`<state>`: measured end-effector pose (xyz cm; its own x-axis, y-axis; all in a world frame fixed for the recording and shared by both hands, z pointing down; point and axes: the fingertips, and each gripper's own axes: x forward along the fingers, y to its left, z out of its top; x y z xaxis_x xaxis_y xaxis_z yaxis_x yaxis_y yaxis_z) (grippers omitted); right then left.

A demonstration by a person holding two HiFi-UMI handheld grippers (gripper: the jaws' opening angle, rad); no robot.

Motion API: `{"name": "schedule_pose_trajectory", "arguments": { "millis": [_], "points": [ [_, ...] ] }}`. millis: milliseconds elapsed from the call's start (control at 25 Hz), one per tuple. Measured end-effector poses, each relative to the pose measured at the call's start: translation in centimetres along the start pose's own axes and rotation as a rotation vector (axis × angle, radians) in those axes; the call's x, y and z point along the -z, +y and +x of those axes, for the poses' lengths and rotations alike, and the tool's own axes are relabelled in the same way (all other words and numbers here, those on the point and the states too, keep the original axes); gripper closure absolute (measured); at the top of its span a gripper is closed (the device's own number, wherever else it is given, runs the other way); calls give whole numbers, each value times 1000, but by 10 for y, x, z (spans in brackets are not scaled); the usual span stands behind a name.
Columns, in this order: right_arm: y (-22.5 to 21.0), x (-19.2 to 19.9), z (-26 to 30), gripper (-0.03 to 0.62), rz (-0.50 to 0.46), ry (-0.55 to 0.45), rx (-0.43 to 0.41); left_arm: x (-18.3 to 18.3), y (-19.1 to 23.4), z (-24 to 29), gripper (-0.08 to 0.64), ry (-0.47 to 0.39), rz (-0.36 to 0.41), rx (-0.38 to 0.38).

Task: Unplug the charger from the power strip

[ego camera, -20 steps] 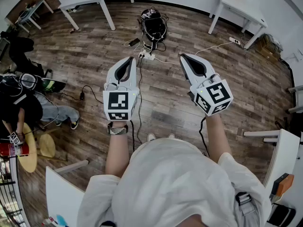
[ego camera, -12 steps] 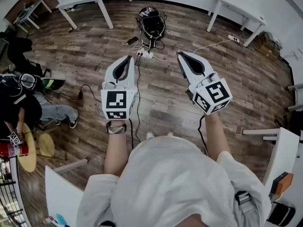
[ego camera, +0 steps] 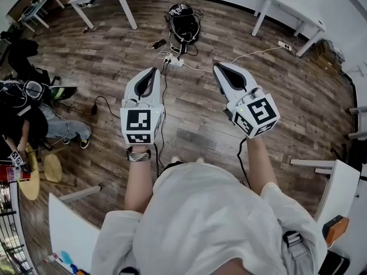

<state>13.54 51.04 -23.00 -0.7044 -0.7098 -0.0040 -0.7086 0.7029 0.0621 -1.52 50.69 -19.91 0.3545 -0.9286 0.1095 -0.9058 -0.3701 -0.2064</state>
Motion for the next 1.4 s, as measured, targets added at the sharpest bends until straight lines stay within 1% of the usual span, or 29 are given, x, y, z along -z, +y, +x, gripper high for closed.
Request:
{"name": "schedule_pose_trajectory", "arguments": {
  "millis": [120, 280, 440, 680, 840, 1040, 1400],
  "points": [
    [-13, 6, -7, 591, -21, 2, 12, 1, -13, 7, 557, 8, 11, -6],
    [-28, 11, -12, 591, -14, -8, 12, 6, -24, 13, 557, 16, 3, -21],
    [-44, 16, -9, 591, 9, -11, 19, 6, -25, 24, 557, 15, -19, -28],
    [-63, 25, 10, 591, 9, 1, 19, 11, -20, 52, 557, 21, -11, -11],
    [-75, 32, 36, 591, 9, 6, 12, 20, -4, 79, 557, 18, -24, 1],
    [-107, 42, 83, 591, -3, 24, 33, 31, 28, 129, 557, 19, -42, 11],
    [-165, 55, 195, 591, 26, 51, 46, 57, 111, 226, 557, 64, -69, 15]
  ]
}}
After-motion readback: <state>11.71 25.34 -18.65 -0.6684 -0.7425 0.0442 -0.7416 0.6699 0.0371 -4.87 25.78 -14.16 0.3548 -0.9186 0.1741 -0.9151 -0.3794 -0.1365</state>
